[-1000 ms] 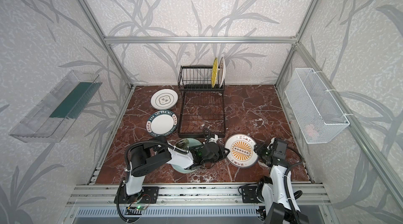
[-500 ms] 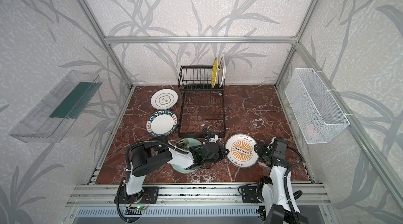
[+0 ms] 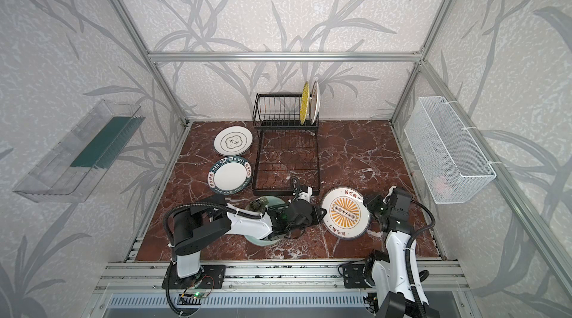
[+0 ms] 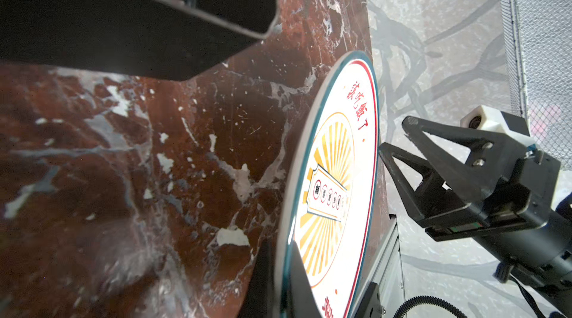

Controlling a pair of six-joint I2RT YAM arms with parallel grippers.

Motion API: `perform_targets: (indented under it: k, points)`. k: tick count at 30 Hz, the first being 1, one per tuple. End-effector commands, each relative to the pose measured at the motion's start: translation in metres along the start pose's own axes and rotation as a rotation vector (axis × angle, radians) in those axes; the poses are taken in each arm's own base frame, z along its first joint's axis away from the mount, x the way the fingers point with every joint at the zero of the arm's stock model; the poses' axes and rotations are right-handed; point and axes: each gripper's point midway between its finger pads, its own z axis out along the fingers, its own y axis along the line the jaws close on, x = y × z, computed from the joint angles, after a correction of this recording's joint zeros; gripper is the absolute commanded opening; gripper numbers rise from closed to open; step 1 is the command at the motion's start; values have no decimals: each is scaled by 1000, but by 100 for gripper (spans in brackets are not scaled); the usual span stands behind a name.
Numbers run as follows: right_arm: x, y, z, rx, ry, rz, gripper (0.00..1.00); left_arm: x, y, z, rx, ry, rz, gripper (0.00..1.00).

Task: Load plates into a dish rack
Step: Pick up the plate from the middle-right of the table.

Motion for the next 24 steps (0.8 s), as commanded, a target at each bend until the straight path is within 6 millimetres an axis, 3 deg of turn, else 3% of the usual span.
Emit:
perform_targets:
  k: [1, 8, 12, 20, 24]
  points:
    - [-13, 24, -7, -69, -20, -22, 50, -25, -42, -21, 76, -77, 58, 0]
    - [-26, 55, -20, -153, -24, -85, 50, -62, -42, -53, 41, -159, 105, 0]
    - [-26, 73, -28, -221, -11, -163, 48, -92, -38, -75, 30, -203, 83, 0]
    - [-8, 117, -43, -416, 30, -306, 41, -164, -12, -128, 7, -264, 96, 0]
    - [17, 150, -50, -443, 41, -493, 42, -189, 5, -157, -12, -270, 105, 0]
